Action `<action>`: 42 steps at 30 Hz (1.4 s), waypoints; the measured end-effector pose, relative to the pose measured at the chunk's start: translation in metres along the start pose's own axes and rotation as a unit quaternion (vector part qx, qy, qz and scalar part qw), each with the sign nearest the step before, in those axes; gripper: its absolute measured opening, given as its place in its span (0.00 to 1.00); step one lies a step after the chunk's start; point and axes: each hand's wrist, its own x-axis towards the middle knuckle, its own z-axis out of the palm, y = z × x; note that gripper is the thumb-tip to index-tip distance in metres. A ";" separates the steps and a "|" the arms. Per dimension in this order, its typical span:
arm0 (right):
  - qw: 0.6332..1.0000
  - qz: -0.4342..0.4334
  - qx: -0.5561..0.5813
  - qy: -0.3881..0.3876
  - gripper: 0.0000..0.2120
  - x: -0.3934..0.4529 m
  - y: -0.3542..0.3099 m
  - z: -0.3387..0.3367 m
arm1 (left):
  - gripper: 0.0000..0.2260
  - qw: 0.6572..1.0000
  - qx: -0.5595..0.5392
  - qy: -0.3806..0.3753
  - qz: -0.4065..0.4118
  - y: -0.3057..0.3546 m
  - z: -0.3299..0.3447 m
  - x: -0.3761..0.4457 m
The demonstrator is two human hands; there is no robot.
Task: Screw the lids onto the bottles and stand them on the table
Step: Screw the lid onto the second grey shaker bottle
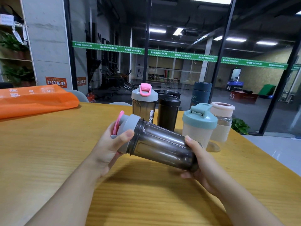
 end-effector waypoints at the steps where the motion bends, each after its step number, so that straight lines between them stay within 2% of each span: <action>1: 1.000 0.011 0.002 -0.005 0.20 -0.001 -0.001 0.000 | 0.27 1.000 0.002 -0.003 0.001 0.000 0.000 0.000; 4: 0.999 0.039 0.009 -0.015 0.23 -0.003 -0.003 0.000 | 0.33 1.000 0.011 -0.015 0.008 0.000 0.001 0.000; 8: 0.997 0.072 0.030 -0.019 0.18 -0.005 -0.004 -0.002 | 0.43 1.000 0.013 -0.021 0.014 -0.001 0.000 0.001; 12: 0.991 0.110 0.055 -0.044 0.23 -0.005 -0.006 -0.006 | 0.37 1.000 0.009 -0.022 0.018 0.000 0.000 0.001; 15: 0.986 0.125 0.077 -0.084 0.24 -0.008 -0.011 -0.009 | 0.37 1.000 0.002 -0.016 0.020 0.000 -0.001 0.001; 19: 0.976 0.139 0.106 -0.128 0.28 -0.012 -0.016 -0.014 | 0.45 1.000 -0.001 -0.017 0.020 0.001 -0.003 0.001; 22: 0.970 0.135 0.130 -0.152 0.24 -0.014 -0.019 -0.015 | 0.50 1.000 -0.004 -0.013 0.015 0.001 -0.005 0.002; 24: 0.965 0.125 0.151 -0.176 0.22 -0.013 -0.022 -0.017 | 0.50 1.000 -0.007 -0.011 0.013 0.001 -0.006 0.003; 29: 0.944 0.120 0.173 -0.255 0.32 -0.010 -0.023 -0.026 | 0.52 1.000 -0.006 0.001 0.012 0.001 -0.010 0.004; 34: 0.954 0.148 0.126 -0.226 0.37 -0.011 -0.025 -0.028 | 0.50 1.000 -0.008 -0.003 0.008 0.000 -0.012 0.005; 38: 0.968 0.157 0.082 -0.179 0.28 -0.011 -0.026 -0.027 | 0.51 1.000 -0.009 -0.005 0.002 -0.001 -0.012 0.005; 42: 0.972 0.155 0.054 -0.168 0.32 -0.010 -0.026 -0.028 | 0.51 1.000 -0.015 -0.013 -0.001 0.000 -0.011 0.005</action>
